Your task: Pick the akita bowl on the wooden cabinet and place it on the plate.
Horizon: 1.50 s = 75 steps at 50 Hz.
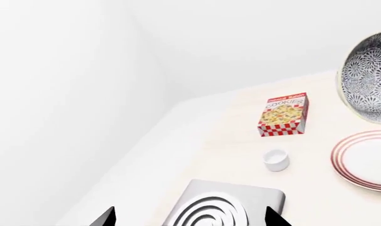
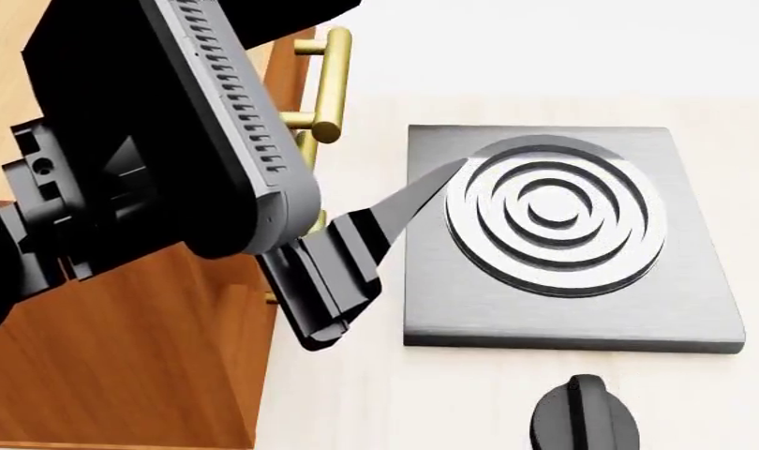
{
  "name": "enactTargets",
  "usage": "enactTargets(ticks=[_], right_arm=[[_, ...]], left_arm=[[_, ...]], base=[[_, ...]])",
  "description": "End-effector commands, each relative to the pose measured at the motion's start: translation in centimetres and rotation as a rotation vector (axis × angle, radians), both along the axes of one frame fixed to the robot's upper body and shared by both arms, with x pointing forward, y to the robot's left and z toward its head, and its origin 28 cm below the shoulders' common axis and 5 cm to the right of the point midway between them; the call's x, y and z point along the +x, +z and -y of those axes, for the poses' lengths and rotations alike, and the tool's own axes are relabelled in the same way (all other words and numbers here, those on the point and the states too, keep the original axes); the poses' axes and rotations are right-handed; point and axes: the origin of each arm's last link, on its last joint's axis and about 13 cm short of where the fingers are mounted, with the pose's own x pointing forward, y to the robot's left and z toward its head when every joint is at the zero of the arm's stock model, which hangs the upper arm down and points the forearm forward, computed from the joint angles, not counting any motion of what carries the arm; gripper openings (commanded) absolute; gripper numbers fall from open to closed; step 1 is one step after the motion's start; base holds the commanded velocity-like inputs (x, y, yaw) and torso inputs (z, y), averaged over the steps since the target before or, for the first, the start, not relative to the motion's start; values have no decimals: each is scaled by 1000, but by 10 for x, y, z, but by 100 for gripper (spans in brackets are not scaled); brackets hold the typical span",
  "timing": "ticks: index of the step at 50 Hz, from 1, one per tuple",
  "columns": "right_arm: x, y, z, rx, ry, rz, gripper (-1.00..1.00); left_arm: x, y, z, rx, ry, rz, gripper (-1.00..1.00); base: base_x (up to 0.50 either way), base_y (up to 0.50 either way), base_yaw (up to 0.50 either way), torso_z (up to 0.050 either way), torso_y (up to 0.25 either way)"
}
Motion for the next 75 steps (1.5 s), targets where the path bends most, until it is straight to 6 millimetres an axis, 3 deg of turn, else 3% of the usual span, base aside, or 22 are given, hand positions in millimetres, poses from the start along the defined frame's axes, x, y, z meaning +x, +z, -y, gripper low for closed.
enactTargets(ticks=[1, 23, 32, 41, 75], right_arm=[[-2, 6, 12, 106, 67, 76, -100], [1, 22, 24, 146, 113, 108, -100], [12, 16, 32, 211, 119, 94, -100], [16, 23, 37, 213, 125, 95, -100], [17, 2, 69, 387, 22, 84, -100]], left_arm=[[1, -1, -2, -9, 5, -1, 100], [0, -2, -4, -18, 12, -1, 100], [2, -7, -5, -26, 17, -8, 100], [2, -8, -7, -28, 20, -11, 100], [4, -12, -5, -25, 16, -22, 100]], base=[[0, 0, 0, 0, 0], [0, 0, 0, 0, 0], [0, 0, 0, 0, 0], [0, 0, 0, 1, 1], [0, 0, 0, 0, 0]])
